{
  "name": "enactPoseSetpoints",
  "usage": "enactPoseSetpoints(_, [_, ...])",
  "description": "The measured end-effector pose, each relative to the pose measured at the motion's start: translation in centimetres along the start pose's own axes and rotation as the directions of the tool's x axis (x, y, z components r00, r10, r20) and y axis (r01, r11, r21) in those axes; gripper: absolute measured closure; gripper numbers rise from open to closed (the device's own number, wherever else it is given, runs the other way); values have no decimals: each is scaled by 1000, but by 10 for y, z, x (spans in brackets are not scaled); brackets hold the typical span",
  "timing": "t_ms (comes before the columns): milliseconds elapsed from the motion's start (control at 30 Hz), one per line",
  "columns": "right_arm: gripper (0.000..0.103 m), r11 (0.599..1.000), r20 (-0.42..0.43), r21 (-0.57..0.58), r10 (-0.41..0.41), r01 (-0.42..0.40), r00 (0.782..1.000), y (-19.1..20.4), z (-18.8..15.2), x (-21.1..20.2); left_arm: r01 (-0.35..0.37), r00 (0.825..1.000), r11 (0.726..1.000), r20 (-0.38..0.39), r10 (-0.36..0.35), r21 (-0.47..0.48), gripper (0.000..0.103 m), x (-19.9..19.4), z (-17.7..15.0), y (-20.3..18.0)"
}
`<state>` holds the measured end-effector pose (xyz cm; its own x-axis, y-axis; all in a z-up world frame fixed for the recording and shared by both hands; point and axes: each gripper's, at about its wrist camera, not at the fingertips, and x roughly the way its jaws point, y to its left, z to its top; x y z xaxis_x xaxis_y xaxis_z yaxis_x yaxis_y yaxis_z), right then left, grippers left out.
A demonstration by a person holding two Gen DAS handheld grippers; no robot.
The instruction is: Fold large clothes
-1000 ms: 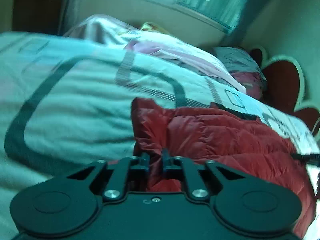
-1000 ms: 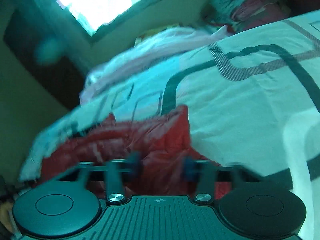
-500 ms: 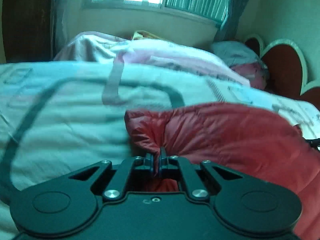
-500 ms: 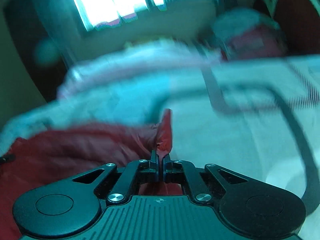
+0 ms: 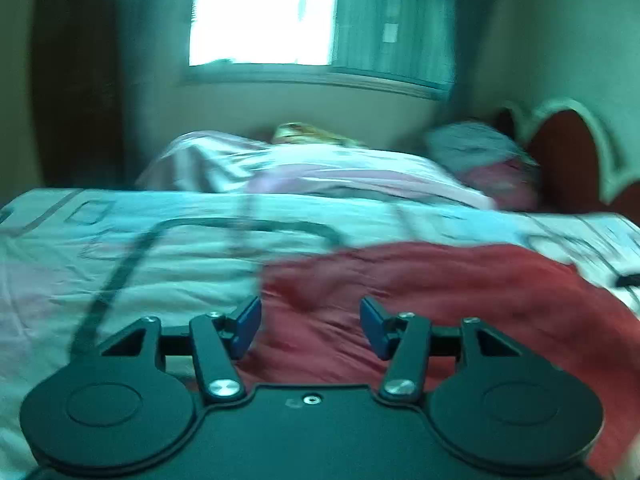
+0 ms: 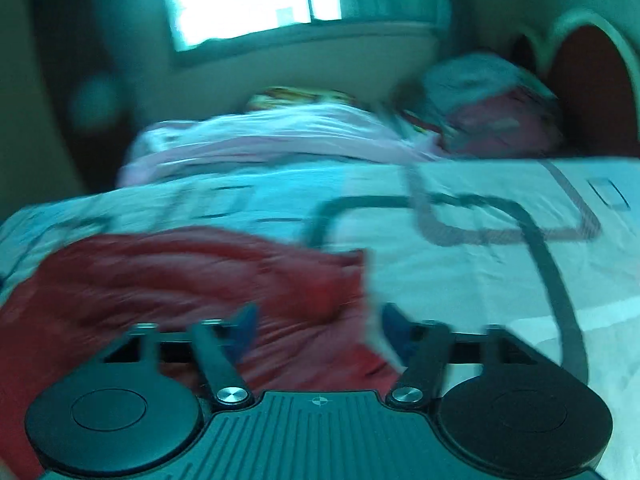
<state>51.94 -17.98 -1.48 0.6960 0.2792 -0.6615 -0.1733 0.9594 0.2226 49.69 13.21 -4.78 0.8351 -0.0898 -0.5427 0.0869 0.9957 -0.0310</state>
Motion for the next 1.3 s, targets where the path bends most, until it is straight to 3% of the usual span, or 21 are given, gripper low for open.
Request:
enactPoseSetpoints(67, [48, 996, -9, -42, 82, -83, 997, 34, -11, -6, 63, 998, 994, -10, -62, 93, 50, -11, -12, -41])
enactPoseSetpoints(167, [48, 977, -40, -131, 162, -166, 986, 88, -32, -2, 90, 996, 974, -37, -84, 210, 41, -5, -29, -83])
enactPoseSetpoints(300, [48, 943, -66, -268, 185, -196, 981, 133, -60, 8, 133, 991, 966, -56, -124, 223, 44, 1, -48, -103])
enactPoseSetpoints(367, [48, 932, -67, -320, 157, -171, 985, 138, -68, 14, 93, 995, 963, -53, -82, 254, 42, 1, -57, -105])
enactPoseSetpoints(433, [48, 938, -73, -321, 115, -133, 991, 130, -70, 18, 54, 997, 973, -60, -42, 223, 40, -1, -64, -91])
enactPoseSetpoints(500, [48, 955, -44, -297, 18, -30, 999, 104, -69, 15, -4, 999, 985, -53, 13, 170, 40, -6, -71, -62])
enactPoseSetpoints(600, [48, 972, -48, -221, -92, 80, 995, 55, -67, 9, -79, 994, 990, -67, 87, 116, 26, -15, -77, -24])
enactPoseSetpoints(633, [48, 976, -57, -197, -101, 88, 993, 42, -66, 7, -103, 991, 991, -77, 109, 87, 22, -17, -77, -14])
enactPoseSetpoints(700, [48, 987, -70, -140, -86, 76, 994, 25, -61, -1, -160, 983, 985, -86, 165, 59, 25, -25, -75, -3])
enactPoseSetpoints(767, [48, 983, -1, -144, -113, 112, 994, 30, -58, -25, -219, 973, 975, -61, 221, 32, 31, -46, -69, -3])
enactPoseSetpoints(833, [48, 992, 49, -108, -57, 62, 997, 35, -58, -53, -212, 977, 977, -25, 211, -28, 31, -66, -67, -3])
enactPoseSetpoints(933, [48, 997, 56, -17, -69, 70, 996, 28, -71, -76, -219, 975, 964, -59, 212, -151, 34, -84, -76, 1])
enactPoseSetpoints(1067, [48, 962, -22, 272, -26, 31, 999, -7, -101, -93, -140, 988, 903, -113, 102, -407, 36, -97, -105, 17])
enactPoseSetpoints(1133, [48, 932, -39, 362, -9, 22, 999, -20, -114, -102, -104, 993, 853, -107, 58, -511, 36, -101, -118, 25])
enactPoseSetpoints(1167, [44, 910, -50, 415, 5, 16, 999, -25, -119, -103, -88, 994, 828, -101, 38, -554, 36, -101, -123, 28])
enactPoseSetpoints(1200, [31, 889, -47, 457, 17, 6, 999, -30, -123, -102, -70, 995, 798, -93, 17, -599, 36, -98, -126, 32])
enactPoseSetpoints(1300, [29, 837, -28, 546, 55, -31, 998, -41, -132, -103, -33, 998, 738, -67, -17, -674, 36, -88, -126, 38])
